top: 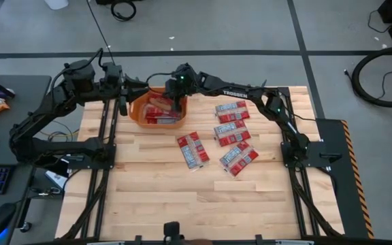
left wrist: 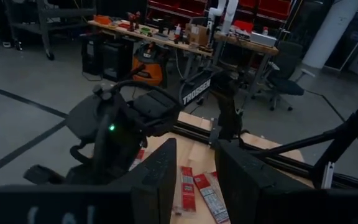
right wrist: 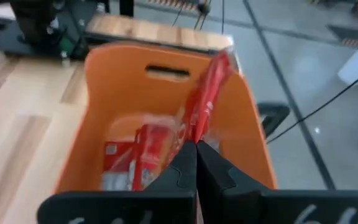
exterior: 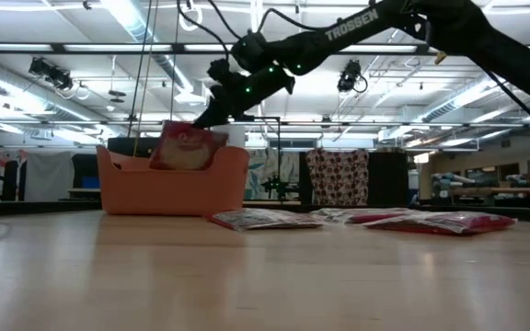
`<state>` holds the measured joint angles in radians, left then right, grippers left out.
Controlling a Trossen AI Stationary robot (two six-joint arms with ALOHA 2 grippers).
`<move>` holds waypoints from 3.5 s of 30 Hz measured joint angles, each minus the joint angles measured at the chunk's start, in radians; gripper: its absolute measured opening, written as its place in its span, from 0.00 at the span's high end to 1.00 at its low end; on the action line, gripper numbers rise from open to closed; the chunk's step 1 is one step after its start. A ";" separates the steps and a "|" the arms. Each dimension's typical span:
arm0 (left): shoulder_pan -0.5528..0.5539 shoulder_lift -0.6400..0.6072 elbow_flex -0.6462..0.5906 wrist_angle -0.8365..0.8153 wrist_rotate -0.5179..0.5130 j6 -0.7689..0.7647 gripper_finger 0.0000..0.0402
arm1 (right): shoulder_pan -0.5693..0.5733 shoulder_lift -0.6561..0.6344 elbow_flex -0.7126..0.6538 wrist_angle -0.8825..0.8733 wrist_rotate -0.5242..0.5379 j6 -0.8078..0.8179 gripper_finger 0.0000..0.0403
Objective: Sort popcorn bags into baskets
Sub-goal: Put the red popcorn bag into the orange container
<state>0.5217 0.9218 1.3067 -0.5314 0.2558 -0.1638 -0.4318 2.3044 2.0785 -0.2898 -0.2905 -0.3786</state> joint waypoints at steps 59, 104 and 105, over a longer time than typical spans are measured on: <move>0.001 0.001 -0.001 -0.142 -0.074 0.017 0.72 | -0.019 -0.084 0.116 -0.465 -0.071 0.195 0.76; 0.000 0.001 -0.001 -0.221 -0.255 0.108 0.72 | -0.122 -0.637 -1.139 -0.188 0.355 -0.104 0.62; 0.000 0.001 -0.001 -0.221 -0.256 0.108 0.72 | -0.122 -0.626 -1.139 -0.179 0.364 -0.112 0.61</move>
<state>0.5220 0.9230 1.3056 -0.7525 -0.0002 -0.0560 -0.5541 1.6781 0.9394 -0.4693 0.0737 -0.4906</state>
